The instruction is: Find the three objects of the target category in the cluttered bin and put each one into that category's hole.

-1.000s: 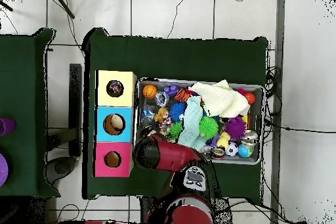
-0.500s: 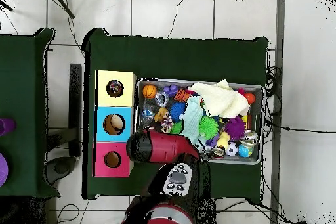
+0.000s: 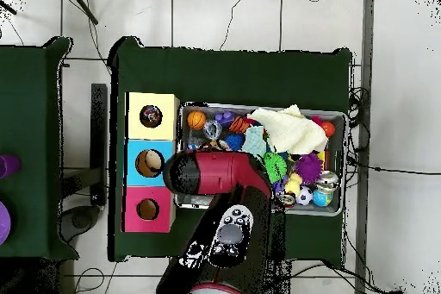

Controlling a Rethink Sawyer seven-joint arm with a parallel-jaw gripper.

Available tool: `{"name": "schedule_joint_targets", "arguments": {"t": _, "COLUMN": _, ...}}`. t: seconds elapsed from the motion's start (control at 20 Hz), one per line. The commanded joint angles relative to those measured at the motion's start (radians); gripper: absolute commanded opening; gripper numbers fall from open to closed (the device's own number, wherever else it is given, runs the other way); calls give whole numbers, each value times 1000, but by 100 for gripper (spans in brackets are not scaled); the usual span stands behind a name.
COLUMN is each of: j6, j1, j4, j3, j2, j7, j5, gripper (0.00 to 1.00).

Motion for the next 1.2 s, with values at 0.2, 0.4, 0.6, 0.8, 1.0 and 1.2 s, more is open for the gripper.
{"name": "schedule_joint_targets", "arguments": {"t": 0.2, "j6": 5, "j1": -99, "j4": -69, "j3": 159, "j2": -127, "j7": -97, "j5": -26, "gripper": 0}}
{"name": "schedule_joint_targets", "arguments": {"t": 0.4, "j6": -8, "j1": -166, "j4": 7, "j3": 260, "j2": -235, "j7": -123, "j5": 8, "gripper": 0}}
{"name": "schedule_joint_targets", "arguments": {"t": 0.6, "j6": -15, "j1": -261, "j4": 126, "j3": 395, "j2": -381, "j7": -146, "j5": 82, "gripper": 0}}
{"name": "schedule_joint_targets", "arguments": {"t": 0.8, "j6": -26, "j1": -359, "j4": 224, "j3": 537, "j2": -489, "j7": -154, "j5": 178, "gripper": 0}}
{"name": "schedule_joint_targets", "arguments": {"t": 1.0, "j6": -70, "j1": -464, "j4": 342, "j3": 698, "j2": -564, "j7": -121, "j5": 318, "gripper": 0}}
{"name": "schedule_joint_targets", "arguments": {"t": 1.2, "j6": -122, "j1": -580, "j4": 451, "j3": 892, "j2": -596, "j7": -113, "j5": 443, "gripper": 0}}
